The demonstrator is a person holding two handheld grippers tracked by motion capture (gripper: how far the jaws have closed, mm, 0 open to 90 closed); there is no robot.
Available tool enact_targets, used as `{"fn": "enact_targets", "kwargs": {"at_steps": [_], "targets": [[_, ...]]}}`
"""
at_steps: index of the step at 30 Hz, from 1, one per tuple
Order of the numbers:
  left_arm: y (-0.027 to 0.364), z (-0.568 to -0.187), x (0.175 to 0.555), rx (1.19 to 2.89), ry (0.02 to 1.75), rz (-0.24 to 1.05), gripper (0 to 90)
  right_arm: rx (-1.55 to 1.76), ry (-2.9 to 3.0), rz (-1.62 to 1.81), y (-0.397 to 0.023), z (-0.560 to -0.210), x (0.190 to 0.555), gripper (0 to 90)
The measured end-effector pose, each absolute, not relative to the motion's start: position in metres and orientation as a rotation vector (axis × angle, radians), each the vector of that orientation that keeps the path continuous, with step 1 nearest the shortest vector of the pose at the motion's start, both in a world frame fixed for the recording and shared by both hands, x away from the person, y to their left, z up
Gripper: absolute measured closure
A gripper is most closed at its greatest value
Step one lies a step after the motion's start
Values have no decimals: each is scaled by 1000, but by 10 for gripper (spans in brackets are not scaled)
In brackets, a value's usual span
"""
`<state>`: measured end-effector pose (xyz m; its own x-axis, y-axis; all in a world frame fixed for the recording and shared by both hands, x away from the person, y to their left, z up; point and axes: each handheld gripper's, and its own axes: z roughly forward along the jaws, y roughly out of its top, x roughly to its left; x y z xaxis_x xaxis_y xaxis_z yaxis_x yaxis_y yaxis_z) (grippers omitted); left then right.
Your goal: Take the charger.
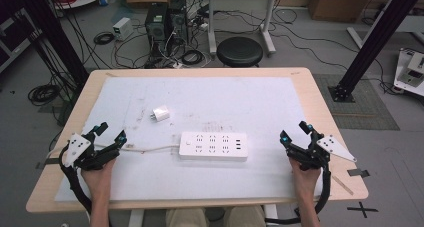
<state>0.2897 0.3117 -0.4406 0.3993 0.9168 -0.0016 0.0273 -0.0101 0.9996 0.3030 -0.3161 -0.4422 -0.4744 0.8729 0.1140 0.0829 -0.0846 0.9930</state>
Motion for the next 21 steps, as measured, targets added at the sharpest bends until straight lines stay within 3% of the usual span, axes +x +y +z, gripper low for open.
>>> {"fn": "enact_targets", "kwargs": {"at_steps": [17, 21], "targets": [[305, -441, 292, 1433, 870, 950, 280, 1068, 1606, 1612, -314, -442, 305, 166], [300, -439, 294, 1479, 886, 902, 275, 1084, 1618, 1609, -314, -442, 306, 166]]}}
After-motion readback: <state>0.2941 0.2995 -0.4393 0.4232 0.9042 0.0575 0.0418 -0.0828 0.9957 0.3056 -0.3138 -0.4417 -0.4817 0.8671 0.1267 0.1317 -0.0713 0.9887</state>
